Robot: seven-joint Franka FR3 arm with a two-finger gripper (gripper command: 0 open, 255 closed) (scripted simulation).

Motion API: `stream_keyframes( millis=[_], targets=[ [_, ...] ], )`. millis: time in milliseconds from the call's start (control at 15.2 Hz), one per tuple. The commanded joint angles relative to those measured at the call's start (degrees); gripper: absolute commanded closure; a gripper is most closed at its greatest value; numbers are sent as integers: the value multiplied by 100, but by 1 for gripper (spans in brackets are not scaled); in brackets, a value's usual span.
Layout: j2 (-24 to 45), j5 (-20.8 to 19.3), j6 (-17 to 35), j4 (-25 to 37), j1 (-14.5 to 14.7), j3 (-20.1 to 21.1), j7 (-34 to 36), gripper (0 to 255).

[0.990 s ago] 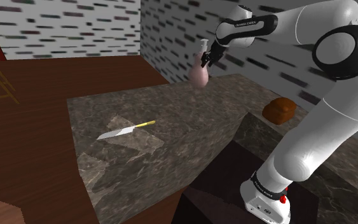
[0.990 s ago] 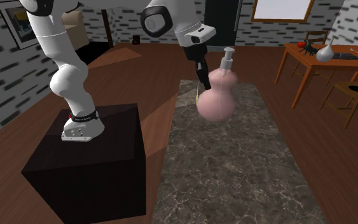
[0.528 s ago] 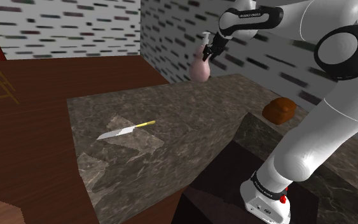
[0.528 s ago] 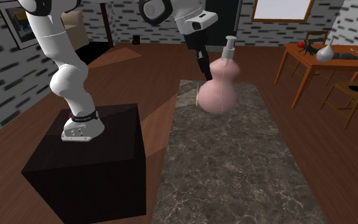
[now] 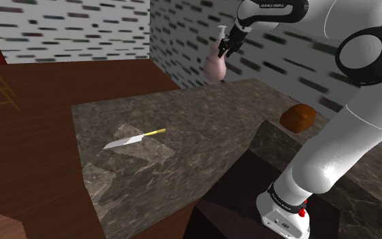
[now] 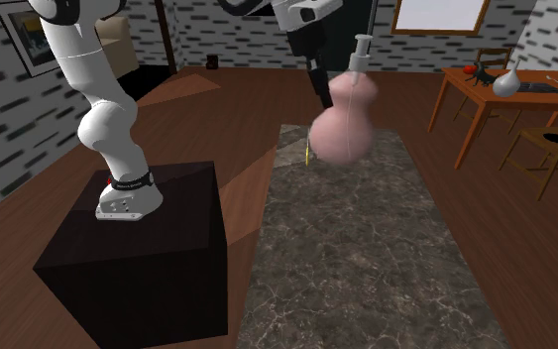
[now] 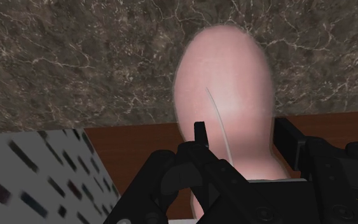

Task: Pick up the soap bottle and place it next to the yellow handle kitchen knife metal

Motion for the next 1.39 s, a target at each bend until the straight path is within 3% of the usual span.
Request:
stream_keyframes(
  millis=[0,924,1320],
  targets=[
    [15,5,-160,184,-1,-3,3,255],
    [280,103,-1298,1565,-24,-44,3,255],
    [118,-291,-1224,1375,375,422,914,255]
  ],
)
